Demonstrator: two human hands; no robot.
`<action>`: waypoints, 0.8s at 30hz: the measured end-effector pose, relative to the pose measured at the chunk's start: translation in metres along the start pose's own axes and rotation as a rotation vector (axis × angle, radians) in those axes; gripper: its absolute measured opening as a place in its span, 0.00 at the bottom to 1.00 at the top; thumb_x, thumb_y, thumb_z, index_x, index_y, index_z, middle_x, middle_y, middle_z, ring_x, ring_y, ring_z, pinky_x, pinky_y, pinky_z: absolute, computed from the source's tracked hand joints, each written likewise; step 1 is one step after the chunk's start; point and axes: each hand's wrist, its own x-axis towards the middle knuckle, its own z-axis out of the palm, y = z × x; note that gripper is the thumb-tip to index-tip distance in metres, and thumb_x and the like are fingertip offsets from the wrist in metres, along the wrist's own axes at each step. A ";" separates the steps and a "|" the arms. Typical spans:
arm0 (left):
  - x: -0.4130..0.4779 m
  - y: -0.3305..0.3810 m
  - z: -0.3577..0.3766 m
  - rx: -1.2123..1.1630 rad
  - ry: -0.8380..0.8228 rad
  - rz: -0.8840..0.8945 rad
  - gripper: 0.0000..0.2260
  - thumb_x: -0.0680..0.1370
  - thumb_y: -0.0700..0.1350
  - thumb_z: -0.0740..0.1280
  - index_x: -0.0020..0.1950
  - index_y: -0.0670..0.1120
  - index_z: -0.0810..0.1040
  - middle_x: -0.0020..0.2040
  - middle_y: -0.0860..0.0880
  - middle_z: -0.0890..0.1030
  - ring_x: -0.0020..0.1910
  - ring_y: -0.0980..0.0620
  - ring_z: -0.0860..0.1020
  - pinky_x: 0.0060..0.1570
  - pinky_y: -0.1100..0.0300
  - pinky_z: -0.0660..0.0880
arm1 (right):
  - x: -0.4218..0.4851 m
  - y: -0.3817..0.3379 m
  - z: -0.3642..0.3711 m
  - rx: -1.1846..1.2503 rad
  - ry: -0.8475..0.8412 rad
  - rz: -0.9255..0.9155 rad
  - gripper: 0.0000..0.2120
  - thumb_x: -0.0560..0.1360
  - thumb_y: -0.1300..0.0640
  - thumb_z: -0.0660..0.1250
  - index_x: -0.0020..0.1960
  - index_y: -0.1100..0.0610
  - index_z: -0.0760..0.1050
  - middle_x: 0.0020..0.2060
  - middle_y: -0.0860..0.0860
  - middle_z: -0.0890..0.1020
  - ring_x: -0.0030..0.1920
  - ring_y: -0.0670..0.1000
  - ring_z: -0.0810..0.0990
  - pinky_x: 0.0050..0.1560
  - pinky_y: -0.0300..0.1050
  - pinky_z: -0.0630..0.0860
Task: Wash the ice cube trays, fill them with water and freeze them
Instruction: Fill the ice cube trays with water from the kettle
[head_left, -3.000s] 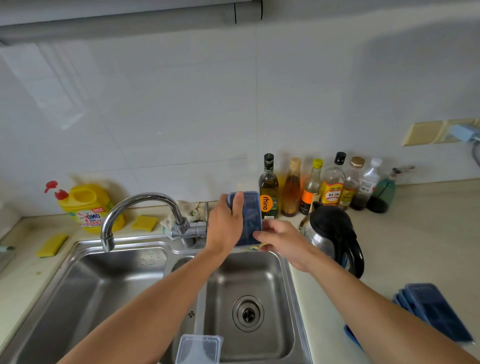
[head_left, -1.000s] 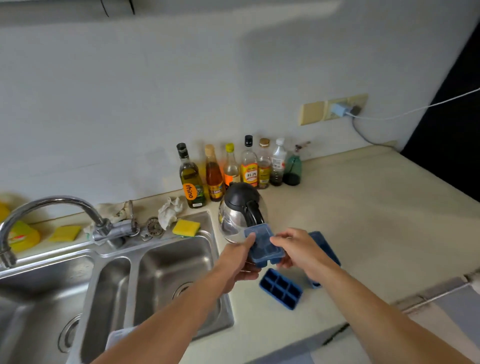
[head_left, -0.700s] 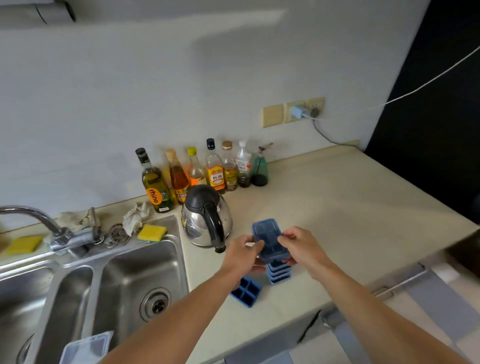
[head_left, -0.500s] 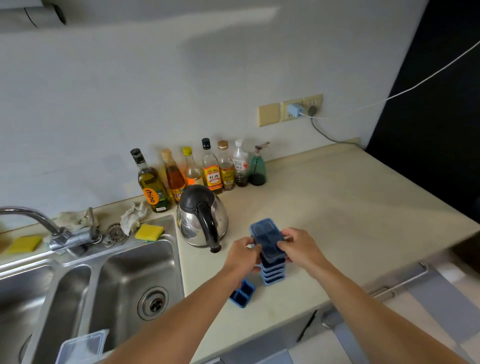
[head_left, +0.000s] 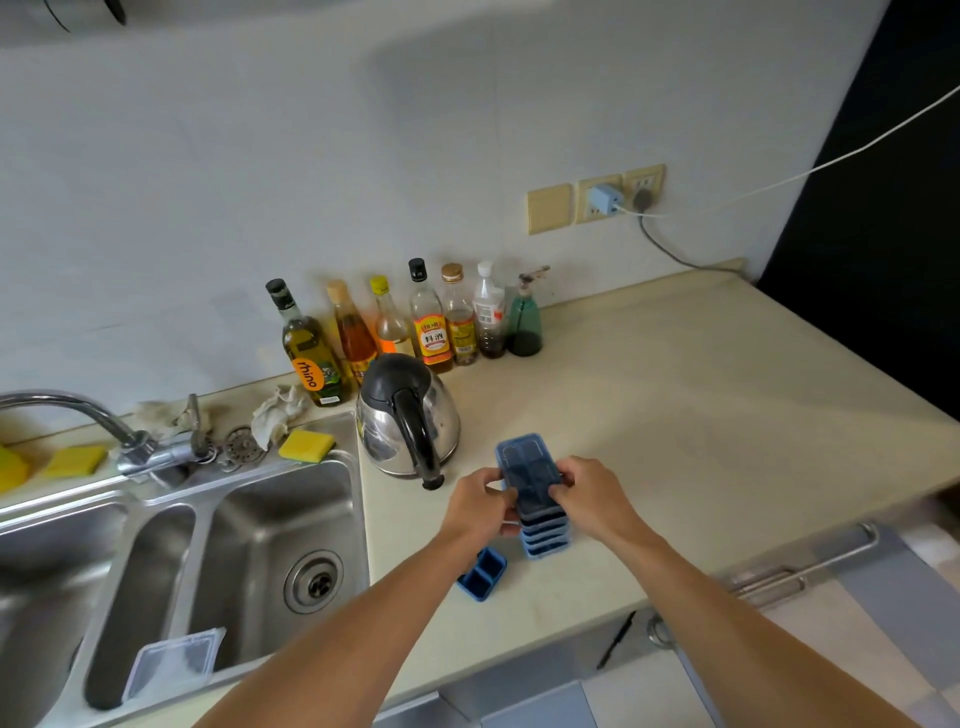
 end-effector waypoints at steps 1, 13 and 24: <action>0.000 -0.001 -0.001 0.000 -0.007 0.004 0.14 0.82 0.36 0.63 0.68 0.42 0.75 0.40 0.46 0.84 0.32 0.56 0.83 0.33 0.62 0.79 | -0.001 -0.001 0.000 -0.015 0.010 -0.001 0.03 0.77 0.63 0.65 0.47 0.57 0.75 0.41 0.49 0.79 0.42 0.52 0.77 0.33 0.33 0.65; 0.015 -0.066 -0.069 0.488 0.177 -0.037 0.16 0.83 0.45 0.64 0.70 0.44 0.75 0.66 0.45 0.78 0.62 0.46 0.76 0.54 0.59 0.73 | -0.064 -0.045 0.037 -0.015 0.043 -0.411 0.13 0.82 0.57 0.61 0.39 0.55 0.71 0.31 0.45 0.71 0.30 0.45 0.70 0.33 0.37 0.66; 0.029 -0.110 -0.091 0.497 0.003 -0.052 0.17 0.81 0.46 0.64 0.70 0.47 0.74 0.66 0.48 0.79 0.59 0.49 0.77 0.55 0.58 0.73 | -0.049 -0.009 0.128 -0.163 -0.189 0.099 0.15 0.81 0.50 0.65 0.61 0.61 0.71 0.56 0.57 0.80 0.55 0.57 0.80 0.47 0.44 0.72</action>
